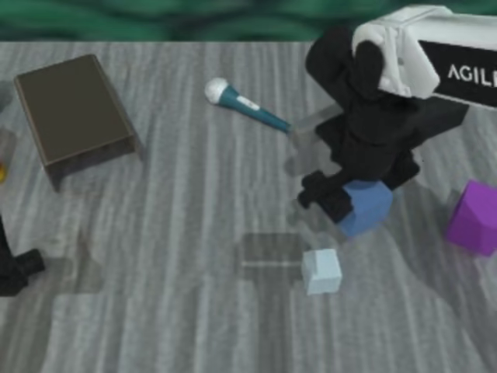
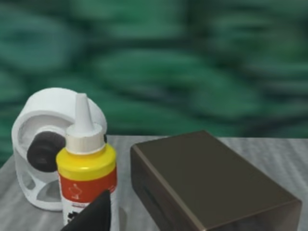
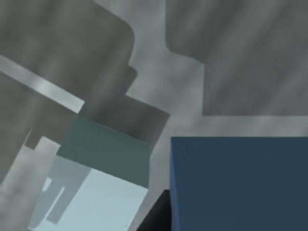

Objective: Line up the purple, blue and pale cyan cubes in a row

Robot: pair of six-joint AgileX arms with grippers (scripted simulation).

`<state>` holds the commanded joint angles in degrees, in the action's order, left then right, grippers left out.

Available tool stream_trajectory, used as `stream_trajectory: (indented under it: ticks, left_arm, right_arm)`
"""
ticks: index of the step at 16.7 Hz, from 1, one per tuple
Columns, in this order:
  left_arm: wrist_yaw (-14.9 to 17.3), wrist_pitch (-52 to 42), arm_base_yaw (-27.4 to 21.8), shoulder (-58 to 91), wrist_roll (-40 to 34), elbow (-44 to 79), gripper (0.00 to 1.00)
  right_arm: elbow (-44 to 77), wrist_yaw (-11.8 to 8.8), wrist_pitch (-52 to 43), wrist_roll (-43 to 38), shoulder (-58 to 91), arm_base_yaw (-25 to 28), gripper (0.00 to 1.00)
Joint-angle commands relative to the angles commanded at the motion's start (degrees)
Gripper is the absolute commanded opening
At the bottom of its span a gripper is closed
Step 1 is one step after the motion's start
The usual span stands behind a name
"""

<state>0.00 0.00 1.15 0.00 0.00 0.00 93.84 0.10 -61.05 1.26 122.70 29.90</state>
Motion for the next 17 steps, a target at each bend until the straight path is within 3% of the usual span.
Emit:
stream_trajectory:
  ticks: [9,12,17]
  left_arm:
    - [0.0,0.0,0.0,0.0,0.0,0.0,1.0]
    - [0.0,0.0,0.0,0.0,0.0,0.0,1.0]
    - [0.0,0.0,0.0,0.0,0.0,0.0,1.0]
  right_arm:
    - [6.64,0.56,-5.04,-38.12,2.4,10.57,0.0]
    - [7.67,0.71,-5.49,-43.49,2.11,12.38,0.0]
    - [7.61,0.65,-5.41,-44.17,2.07,12.3,0.0]
